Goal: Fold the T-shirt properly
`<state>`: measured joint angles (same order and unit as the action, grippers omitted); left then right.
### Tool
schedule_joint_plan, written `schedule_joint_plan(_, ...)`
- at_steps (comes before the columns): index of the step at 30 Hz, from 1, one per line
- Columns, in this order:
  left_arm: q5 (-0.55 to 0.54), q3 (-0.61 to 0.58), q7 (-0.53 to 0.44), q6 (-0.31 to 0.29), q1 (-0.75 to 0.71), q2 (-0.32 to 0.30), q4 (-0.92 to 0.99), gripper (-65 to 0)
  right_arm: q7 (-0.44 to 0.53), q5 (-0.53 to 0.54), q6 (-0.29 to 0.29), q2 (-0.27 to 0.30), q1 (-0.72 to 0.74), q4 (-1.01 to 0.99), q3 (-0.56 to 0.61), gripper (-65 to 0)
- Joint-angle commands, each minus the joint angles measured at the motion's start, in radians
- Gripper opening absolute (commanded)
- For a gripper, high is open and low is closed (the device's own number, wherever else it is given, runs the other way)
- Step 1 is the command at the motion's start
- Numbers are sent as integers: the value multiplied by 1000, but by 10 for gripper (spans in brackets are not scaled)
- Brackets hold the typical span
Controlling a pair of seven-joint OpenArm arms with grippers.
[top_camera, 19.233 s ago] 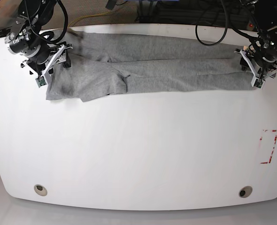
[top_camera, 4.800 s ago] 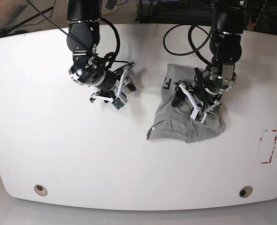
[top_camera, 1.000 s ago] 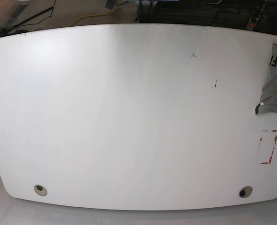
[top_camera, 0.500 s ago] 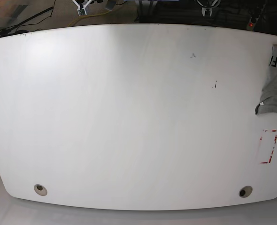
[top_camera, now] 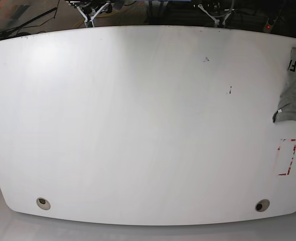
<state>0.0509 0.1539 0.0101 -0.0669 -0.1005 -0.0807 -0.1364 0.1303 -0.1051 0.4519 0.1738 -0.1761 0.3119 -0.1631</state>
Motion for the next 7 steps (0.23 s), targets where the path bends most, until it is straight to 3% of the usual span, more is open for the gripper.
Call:
schedule_joint_plan(1,4,-1,4,0,-5,-4,2,-319,9,2,9,5,-3,0,0,-396)
schedule_joint_plan(7,4,-1,4,0,-5,-4,4,-318,9,2,9,3,-6,0,0,-396)
